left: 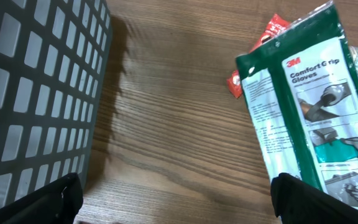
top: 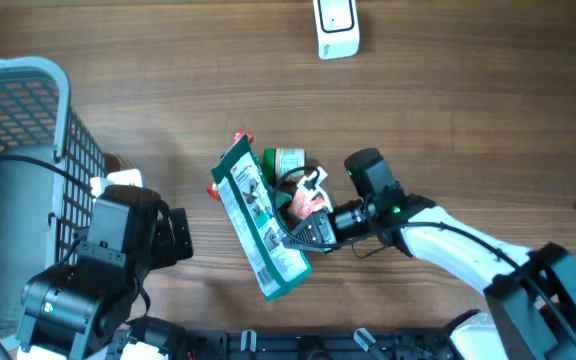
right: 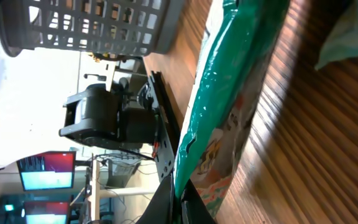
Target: Scan the item barcode
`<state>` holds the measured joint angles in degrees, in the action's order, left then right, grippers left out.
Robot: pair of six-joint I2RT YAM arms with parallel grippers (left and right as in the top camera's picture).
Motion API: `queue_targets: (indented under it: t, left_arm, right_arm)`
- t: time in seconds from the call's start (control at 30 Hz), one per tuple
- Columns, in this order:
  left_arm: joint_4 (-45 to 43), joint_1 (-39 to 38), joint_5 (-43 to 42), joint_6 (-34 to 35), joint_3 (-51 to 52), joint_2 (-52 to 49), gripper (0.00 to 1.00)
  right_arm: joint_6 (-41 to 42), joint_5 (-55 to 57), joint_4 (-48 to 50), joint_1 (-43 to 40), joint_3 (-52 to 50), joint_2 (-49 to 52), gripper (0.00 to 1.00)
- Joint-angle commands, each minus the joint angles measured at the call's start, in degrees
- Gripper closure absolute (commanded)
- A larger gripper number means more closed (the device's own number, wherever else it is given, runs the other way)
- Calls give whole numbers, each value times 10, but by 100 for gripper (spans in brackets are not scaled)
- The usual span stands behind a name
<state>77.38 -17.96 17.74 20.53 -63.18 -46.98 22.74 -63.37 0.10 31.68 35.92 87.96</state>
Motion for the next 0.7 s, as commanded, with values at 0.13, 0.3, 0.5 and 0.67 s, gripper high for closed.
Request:
queue_targets:
  t: [0.13,0.3,0.5,0.67]
  left_arm:
    - [-75,-1,20,9,-1,-3,0]
    - [-117,-1,-135,9,-1,-15,0]
    - [-246,-1,-266,10,1,-66,21]
    - [-273,-1,-288,40,-4,-249,5]
  right_arm:
    - [-3,20,-22,-3,1,-23,95]
    - [-3,19,-25,-3,1,-24,95]
    - [-5,21,-27,-3,1,-24,95]
    - [-35,26,-28,-3,1,-24,96]
